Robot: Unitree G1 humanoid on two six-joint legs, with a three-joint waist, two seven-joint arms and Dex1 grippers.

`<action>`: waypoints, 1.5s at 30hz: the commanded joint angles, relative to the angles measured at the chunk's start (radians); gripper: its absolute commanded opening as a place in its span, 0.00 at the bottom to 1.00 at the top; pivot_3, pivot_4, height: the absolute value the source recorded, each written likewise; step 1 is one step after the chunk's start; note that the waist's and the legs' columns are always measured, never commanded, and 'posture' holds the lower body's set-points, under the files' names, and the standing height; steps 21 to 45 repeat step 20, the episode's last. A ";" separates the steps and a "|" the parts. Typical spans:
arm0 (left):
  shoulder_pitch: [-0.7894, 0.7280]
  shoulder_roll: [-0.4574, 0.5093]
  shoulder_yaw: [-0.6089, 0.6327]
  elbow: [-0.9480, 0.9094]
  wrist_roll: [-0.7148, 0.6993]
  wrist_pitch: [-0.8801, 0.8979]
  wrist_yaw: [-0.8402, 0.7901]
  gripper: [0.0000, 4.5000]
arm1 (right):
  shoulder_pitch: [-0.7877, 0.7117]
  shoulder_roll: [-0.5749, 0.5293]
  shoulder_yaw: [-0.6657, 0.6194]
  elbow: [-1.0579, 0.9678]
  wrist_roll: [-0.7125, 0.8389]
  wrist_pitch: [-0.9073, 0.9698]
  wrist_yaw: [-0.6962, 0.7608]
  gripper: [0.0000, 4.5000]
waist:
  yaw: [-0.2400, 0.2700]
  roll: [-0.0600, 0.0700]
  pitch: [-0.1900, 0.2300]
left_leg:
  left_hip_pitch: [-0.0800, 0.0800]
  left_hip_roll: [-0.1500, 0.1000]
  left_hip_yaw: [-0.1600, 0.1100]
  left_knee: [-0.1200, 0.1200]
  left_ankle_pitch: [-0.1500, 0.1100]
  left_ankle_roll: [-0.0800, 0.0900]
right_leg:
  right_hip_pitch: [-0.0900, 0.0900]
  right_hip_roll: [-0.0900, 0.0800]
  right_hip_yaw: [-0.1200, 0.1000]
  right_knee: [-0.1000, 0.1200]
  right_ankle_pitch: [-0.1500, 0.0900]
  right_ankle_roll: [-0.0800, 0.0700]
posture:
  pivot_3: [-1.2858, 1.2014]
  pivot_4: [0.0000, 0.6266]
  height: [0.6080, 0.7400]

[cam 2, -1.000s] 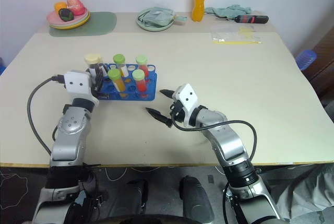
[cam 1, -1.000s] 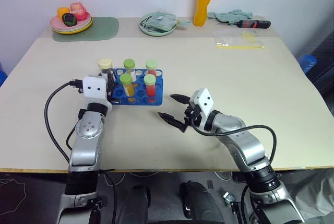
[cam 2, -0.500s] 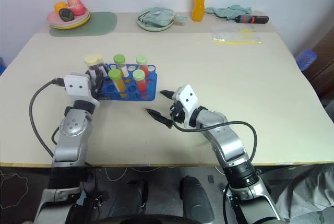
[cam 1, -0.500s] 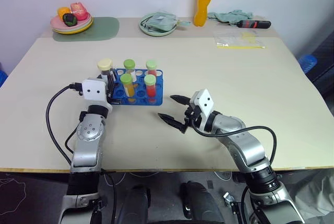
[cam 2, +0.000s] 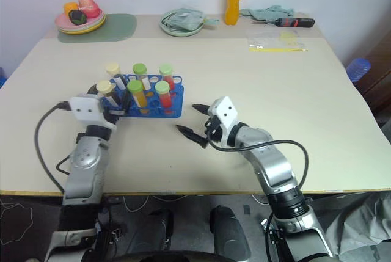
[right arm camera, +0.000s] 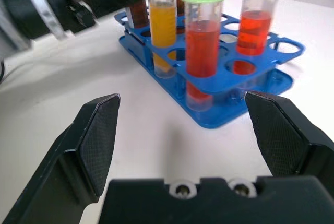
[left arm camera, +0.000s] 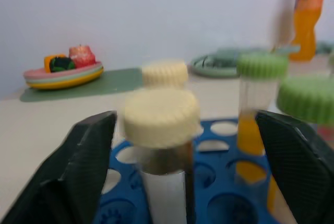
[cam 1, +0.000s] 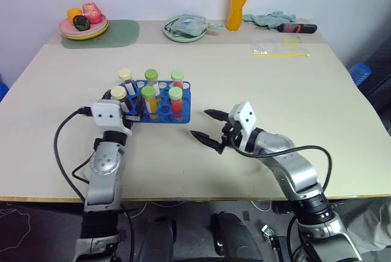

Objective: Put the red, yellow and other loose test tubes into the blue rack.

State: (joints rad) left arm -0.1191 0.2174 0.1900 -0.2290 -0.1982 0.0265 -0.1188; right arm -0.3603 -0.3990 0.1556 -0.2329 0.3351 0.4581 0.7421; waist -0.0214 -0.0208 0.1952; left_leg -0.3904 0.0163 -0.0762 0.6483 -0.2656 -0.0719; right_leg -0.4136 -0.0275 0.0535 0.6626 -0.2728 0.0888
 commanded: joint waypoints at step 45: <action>0.447 0.390 0.317 -0.244 -0.241 0.317 -0.367 0.92 | 0.028 -0.331 -0.261 0.177 0.053 -0.033 0.183 0.94 | 0.003 0.002 0.001 | 0.001 0.001 0.001 -0.001 -0.001 0.001 | 0.003 0.000 0.000 -0.006 -0.001 -0.001 | 0.52 0.24 1.00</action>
